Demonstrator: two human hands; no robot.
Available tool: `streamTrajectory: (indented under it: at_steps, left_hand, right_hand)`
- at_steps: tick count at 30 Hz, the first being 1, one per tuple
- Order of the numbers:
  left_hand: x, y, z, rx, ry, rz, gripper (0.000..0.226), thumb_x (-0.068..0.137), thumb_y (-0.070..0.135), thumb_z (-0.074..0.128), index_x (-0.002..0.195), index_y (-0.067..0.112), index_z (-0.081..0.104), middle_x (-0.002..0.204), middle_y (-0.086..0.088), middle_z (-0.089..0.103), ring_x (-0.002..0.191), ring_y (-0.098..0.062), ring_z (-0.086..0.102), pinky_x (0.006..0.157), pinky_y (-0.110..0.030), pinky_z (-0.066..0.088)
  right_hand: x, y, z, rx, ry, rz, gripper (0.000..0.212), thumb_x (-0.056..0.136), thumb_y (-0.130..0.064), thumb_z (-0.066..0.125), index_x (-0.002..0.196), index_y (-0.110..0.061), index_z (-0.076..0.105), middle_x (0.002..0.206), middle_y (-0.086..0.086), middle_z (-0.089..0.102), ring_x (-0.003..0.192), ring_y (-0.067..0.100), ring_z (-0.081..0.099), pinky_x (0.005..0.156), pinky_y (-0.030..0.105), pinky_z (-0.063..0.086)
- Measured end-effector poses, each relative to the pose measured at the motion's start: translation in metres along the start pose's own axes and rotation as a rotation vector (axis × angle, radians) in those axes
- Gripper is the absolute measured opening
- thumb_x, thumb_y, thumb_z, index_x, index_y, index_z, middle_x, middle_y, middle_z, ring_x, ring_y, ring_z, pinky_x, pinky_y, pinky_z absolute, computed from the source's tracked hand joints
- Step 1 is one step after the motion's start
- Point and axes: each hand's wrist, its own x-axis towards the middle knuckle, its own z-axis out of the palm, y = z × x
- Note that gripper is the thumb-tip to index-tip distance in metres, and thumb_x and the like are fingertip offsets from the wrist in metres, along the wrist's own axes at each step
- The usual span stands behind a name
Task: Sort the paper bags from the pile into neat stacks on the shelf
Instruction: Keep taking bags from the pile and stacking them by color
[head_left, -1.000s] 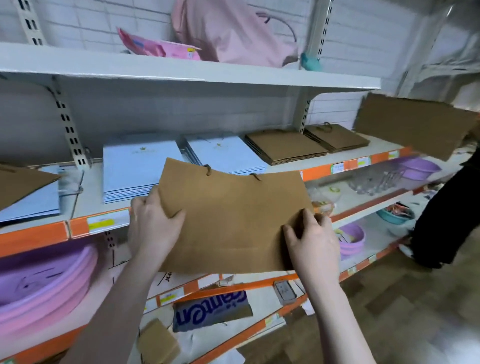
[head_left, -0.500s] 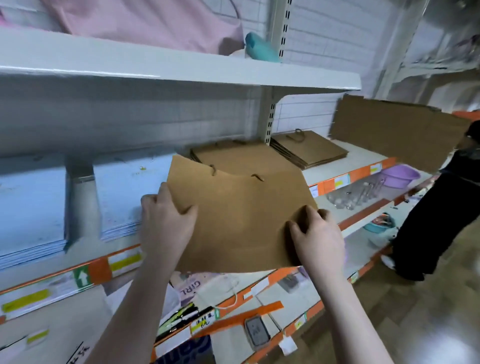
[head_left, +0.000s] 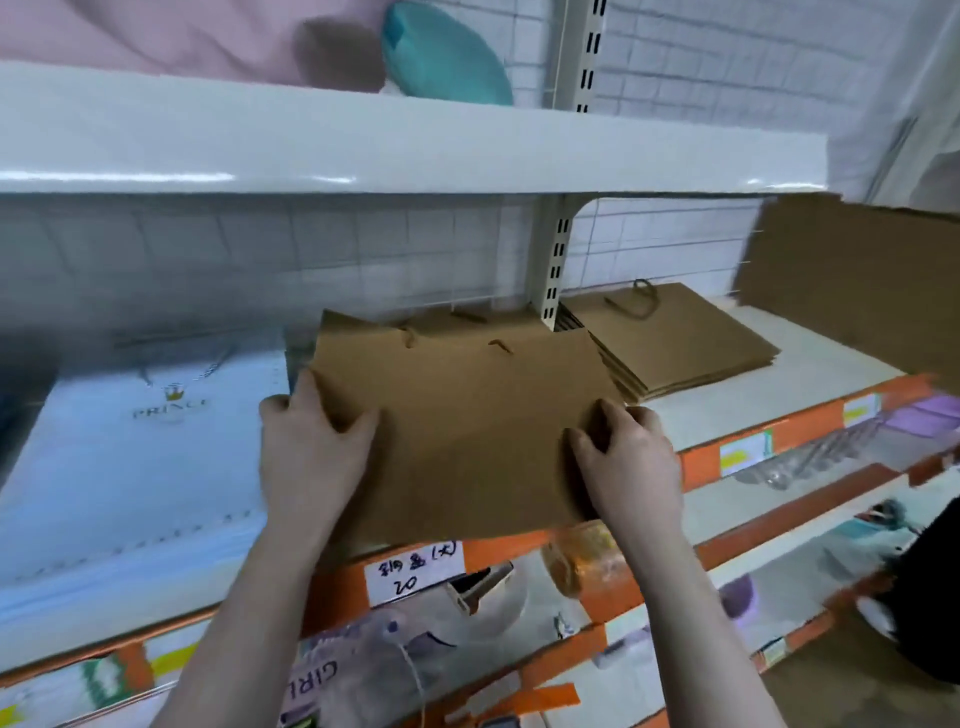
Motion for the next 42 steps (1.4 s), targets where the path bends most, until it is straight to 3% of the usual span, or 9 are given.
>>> streamTrajectory:
  at_steps: [7, 15, 20, 24, 30, 36, 39, 42]
  left_hand:
    - [-0.001, 0.032, 0.057, 0.101, 0.146, -0.149, 0.06, 0.082, 0.035, 0.066, 0.13, 0.007, 0.045, 0.117, -0.024, 0.044, 0.108, -0.04, 0.047, 0.092, -0.04, 0.038]
    - [0.001, 0.028, 0.09, 0.292, 0.191, -0.333, 0.063, 0.083, 0.041, 0.063, 0.131, 0.005, 0.046, 0.129, -0.023, 0.046, 0.117, -0.04, 0.044, 0.099, -0.045, 0.038]
    - [0.013, 0.03, 0.107, 0.296, 0.149, -0.324, 0.066, 0.086, 0.039, 0.06, 0.138, 0.007, 0.038, 0.14, -0.015, 0.04, 0.121, -0.034, 0.045, 0.097, -0.042, 0.041]
    - [0.028, 0.029, 0.11, 0.319, 0.138, -0.322, 0.058, 0.088, 0.038, 0.057, 0.132, 0.005, 0.042, 0.141, -0.014, 0.04, 0.121, -0.034, 0.046, 0.093, -0.04, 0.041]
    - [0.06, 0.029, 0.112, 0.381, 0.073, -0.306, 0.064, 0.091, 0.045, 0.048, 0.14, 0.005, 0.033, 0.146, -0.012, 0.034, 0.127, -0.032, 0.041, 0.097, -0.039, 0.039]
    - [0.07, 0.031, 0.116, 0.443, 0.046, -0.327, 0.074, 0.093, 0.049, 0.043, 0.146, 0.003, 0.02, 0.15, -0.017, 0.025, 0.134, -0.034, 0.031, 0.106, -0.039, 0.03]
    - [0.069, 0.03, 0.114, 0.435, 0.051, -0.313, 0.076, 0.093, 0.049, 0.045, 0.146, 0.003, 0.019, 0.151, -0.02, 0.023, 0.136, -0.035, 0.026, 0.11, -0.039, 0.024]
    - [0.065, 0.03, 0.111, 0.482, 0.102, -0.259, 0.072, 0.092, 0.05, 0.046, 0.144, 0.004, 0.027, 0.15, -0.021, 0.025, 0.139, -0.035, 0.022, 0.114, -0.04, 0.019]
  right_hand:
    - [0.09, 0.038, 0.015, 0.07, -0.142, -0.204, 0.043, 0.093, -0.034, 0.049, 0.131, -0.014, 0.049, 0.134, 0.011, 0.045, 0.117, 0.029, 0.047, 0.096, 0.036, 0.04]
    - [0.127, 0.053, 0.047, 0.033, -0.306, -0.345, 0.052, 0.095, -0.038, 0.044, 0.141, -0.015, 0.038, 0.143, 0.012, 0.037, 0.131, 0.028, 0.032, 0.106, 0.035, 0.03]
    - [0.146, 0.053, 0.063, 0.023, -0.315, -0.353, 0.051, 0.097, -0.037, 0.041, 0.142, -0.014, 0.037, 0.142, 0.012, 0.039, 0.128, 0.026, 0.037, 0.102, 0.032, 0.034]
    - [0.158, 0.043, 0.073, 0.021, -0.321, -0.375, 0.048, 0.098, -0.035, 0.039, 0.14, -0.013, 0.038, 0.139, 0.012, 0.04, 0.122, 0.024, 0.044, 0.093, 0.029, 0.04]
    - [0.17, 0.029, 0.087, -0.073, -0.298, -0.399, 0.048, 0.099, -0.037, 0.035, 0.138, -0.01, 0.04, 0.131, 0.012, 0.044, 0.114, 0.023, 0.048, 0.087, 0.027, 0.041]
    - [0.182, 0.022, 0.091, -0.068, -0.331, -0.404, 0.048, 0.1, -0.036, 0.034, 0.138, -0.008, 0.037, 0.137, 0.015, 0.041, 0.115, 0.025, 0.05, 0.087, 0.029, 0.042]
    - [0.181, 0.023, 0.09, -0.069, -0.315, -0.4, 0.045, 0.1, -0.038, 0.034, 0.132, -0.008, 0.043, 0.13, 0.013, 0.046, 0.112, 0.025, 0.051, 0.086, 0.029, 0.042]
    - [0.176, 0.024, 0.084, -0.088, -0.245, -0.41, 0.051, 0.099, -0.043, 0.033, 0.135, -0.008, 0.04, 0.13, 0.013, 0.047, 0.12, 0.026, 0.044, 0.094, 0.033, 0.038]
